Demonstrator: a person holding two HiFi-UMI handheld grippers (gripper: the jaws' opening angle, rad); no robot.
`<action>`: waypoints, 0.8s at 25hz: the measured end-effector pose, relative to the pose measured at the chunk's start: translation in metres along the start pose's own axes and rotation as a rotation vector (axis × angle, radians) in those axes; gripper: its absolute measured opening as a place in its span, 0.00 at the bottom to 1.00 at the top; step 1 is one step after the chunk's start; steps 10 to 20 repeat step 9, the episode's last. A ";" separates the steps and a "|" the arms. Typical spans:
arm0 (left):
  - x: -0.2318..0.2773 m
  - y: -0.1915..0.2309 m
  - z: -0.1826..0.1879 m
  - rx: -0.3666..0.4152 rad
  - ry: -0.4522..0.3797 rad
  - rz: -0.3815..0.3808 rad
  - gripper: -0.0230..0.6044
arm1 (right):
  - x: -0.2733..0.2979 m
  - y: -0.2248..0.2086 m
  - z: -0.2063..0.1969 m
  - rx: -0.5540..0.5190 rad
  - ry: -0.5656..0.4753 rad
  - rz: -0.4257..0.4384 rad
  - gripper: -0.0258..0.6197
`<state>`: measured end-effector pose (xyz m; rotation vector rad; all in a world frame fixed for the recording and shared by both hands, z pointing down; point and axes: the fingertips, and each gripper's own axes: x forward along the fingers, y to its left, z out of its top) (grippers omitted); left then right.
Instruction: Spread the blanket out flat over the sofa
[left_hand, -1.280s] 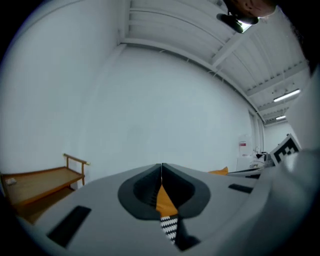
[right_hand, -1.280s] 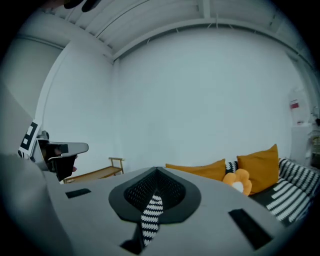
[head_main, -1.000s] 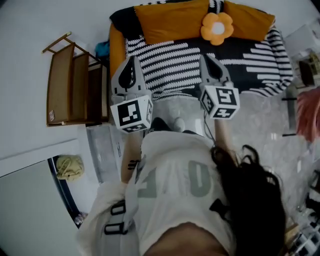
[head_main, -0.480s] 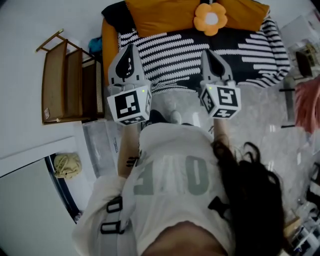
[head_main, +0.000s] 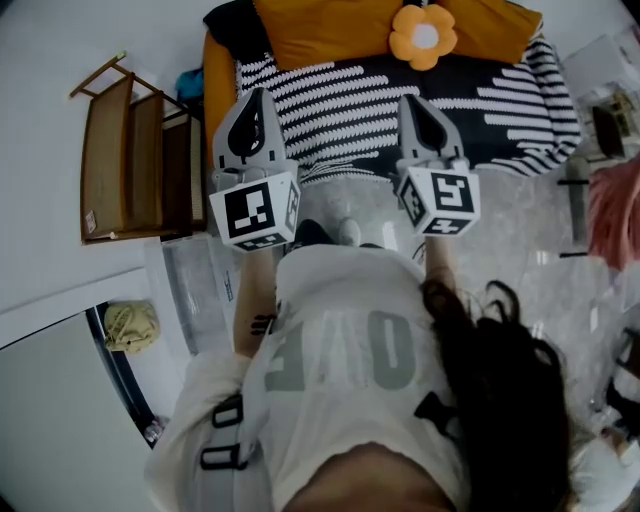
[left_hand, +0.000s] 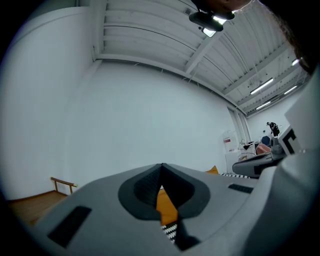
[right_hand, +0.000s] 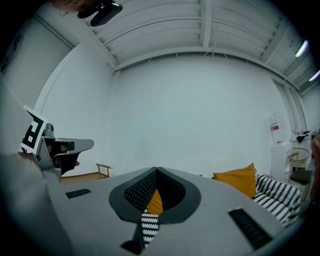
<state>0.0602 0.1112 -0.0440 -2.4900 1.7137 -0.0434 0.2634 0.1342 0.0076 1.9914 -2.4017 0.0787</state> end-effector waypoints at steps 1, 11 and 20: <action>-0.001 0.003 -0.001 -0.005 0.003 0.003 0.04 | 0.001 0.001 -0.001 0.001 0.002 0.001 0.05; -0.005 0.023 -0.003 -0.029 0.000 0.021 0.04 | 0.007 0.012 0.002 0.011 0.003 0.017 0.05; -0.005 0.023 -0.003 -0.029 0.000 0.021 0.04 | 0.007 0.012 0.002 0.011 0.003 0.017 0.05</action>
